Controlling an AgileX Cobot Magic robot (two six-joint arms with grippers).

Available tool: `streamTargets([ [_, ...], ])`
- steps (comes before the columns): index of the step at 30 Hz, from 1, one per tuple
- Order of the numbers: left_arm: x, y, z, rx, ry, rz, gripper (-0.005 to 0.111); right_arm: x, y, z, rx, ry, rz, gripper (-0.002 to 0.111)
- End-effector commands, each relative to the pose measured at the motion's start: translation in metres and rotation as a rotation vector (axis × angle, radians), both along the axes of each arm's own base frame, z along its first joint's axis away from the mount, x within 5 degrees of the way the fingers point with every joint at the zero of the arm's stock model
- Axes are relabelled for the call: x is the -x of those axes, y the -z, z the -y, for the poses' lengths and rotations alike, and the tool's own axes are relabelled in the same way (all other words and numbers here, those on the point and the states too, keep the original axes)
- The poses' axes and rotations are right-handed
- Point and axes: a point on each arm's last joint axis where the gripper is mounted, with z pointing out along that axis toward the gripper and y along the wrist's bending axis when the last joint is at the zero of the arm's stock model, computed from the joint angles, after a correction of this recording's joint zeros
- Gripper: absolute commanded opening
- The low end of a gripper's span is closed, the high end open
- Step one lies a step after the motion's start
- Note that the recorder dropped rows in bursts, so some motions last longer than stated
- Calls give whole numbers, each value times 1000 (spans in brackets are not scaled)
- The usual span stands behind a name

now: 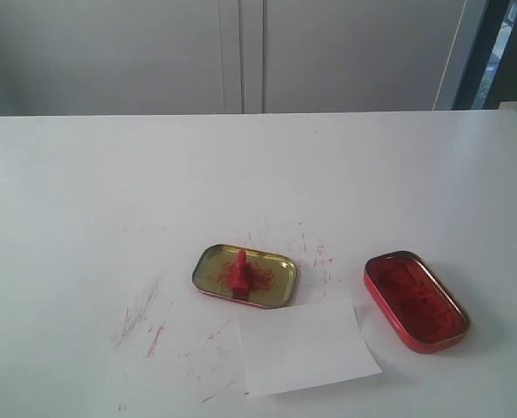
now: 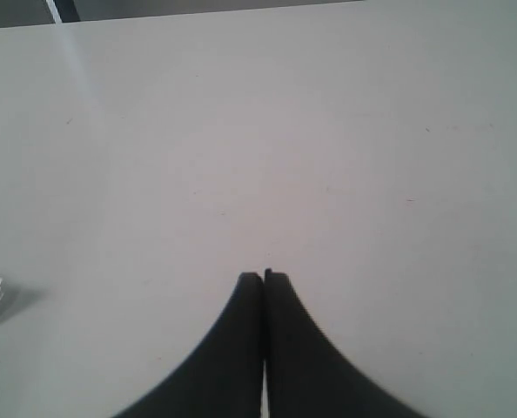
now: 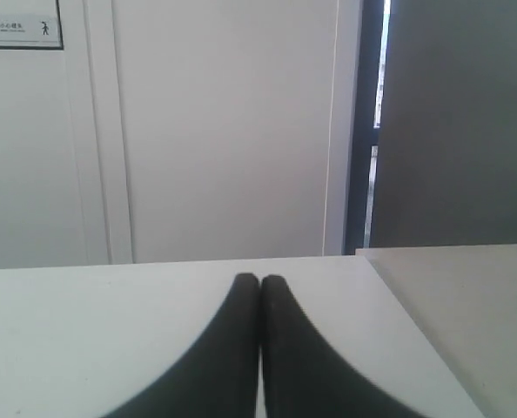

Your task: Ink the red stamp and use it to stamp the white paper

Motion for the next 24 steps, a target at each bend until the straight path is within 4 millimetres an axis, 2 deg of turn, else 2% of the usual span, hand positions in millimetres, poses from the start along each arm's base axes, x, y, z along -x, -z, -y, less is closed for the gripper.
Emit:
streamTargets([
  [1, 0, 2, 0, 1, -1, -4, 0, -8, -18, 1, -2, 4, -51, 0],
  [6, 0, 2, 0, 1, -1, -4, 0, -14, -25, 1, -2, 5, -52, 0],
  [21, 0, 2, 0, 1, -1, -4, 0, -14, -22, 1, -42, 2, -83, 0],
  [24, 0, 2, 0, 1, -1, -4, 0, -17, -23, 1, -51, 1, -151, 0],
])
